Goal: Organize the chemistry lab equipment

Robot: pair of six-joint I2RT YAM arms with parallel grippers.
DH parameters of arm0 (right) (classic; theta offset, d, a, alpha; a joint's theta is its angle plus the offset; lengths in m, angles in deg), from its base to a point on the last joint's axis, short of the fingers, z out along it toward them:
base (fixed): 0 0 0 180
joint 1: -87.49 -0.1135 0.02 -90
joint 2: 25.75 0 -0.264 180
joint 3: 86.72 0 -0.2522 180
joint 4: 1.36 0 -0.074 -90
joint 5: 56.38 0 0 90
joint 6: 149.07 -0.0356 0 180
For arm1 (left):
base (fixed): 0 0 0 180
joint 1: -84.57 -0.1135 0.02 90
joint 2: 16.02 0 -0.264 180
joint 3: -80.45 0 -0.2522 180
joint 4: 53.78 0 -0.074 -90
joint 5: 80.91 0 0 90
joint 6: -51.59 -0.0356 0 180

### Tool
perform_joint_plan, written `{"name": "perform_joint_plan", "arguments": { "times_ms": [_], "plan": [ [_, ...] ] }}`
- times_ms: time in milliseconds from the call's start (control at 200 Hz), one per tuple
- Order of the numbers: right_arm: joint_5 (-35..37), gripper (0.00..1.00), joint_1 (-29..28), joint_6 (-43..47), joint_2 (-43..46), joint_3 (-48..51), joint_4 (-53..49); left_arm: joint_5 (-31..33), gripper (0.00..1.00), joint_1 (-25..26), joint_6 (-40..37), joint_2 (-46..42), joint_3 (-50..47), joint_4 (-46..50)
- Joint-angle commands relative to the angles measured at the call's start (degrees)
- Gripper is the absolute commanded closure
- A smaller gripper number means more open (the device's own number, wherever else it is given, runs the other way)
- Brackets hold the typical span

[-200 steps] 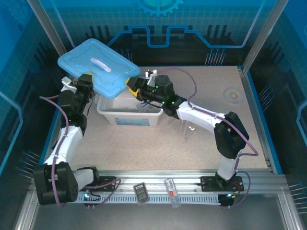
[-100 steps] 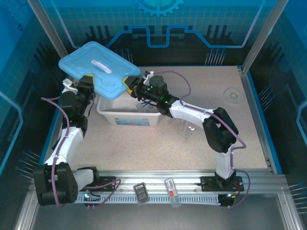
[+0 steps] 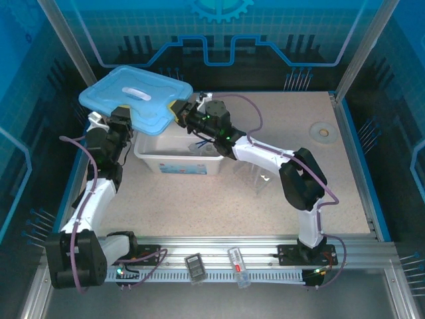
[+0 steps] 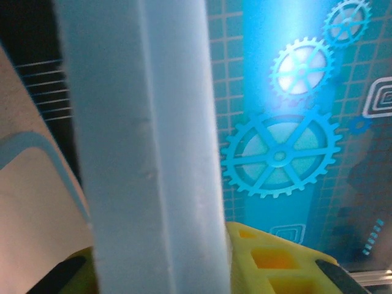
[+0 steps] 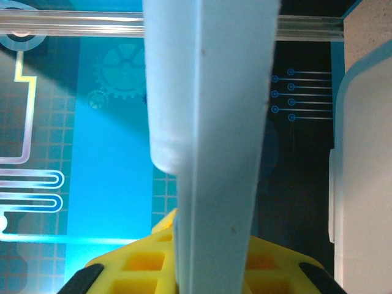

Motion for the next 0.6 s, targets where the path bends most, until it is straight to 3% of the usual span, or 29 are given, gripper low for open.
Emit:
{"name": "perform_joint_plan", "arguments": {
  "times_ms": [0,100,275,460,595],
  "plan": [
    [0.42,1.00,0.96,5.80,2.82,0.20,0.36,-2.60,0.70,0.76,-4.33,-2.92,-0.81,1.28],
    [-0.46,1.00,2.11,6.57,3.64,0.64,1.37,-3.42,0.61,0.76,-5.38,-3.60,-1.19,3.96],
    [-1.86,1.00,4.53,9.29,6.51,1.33,0.91,-5.78,0.33,0.67,-9.80,-4.99,1.45,14.09],
    [-4.99,1.00,8.64,10.62,9.70,0.89,-1.64,-6.43,0.28,-0.52,-17.11,-6.98,5.59,27.75],
    [-11.82,1.00,12.69,8.52,10.10,-0.57,-1.92,-6.61,0.26,-2.49,-21.38,-7.90,6.80,33.81]
  ]
}}
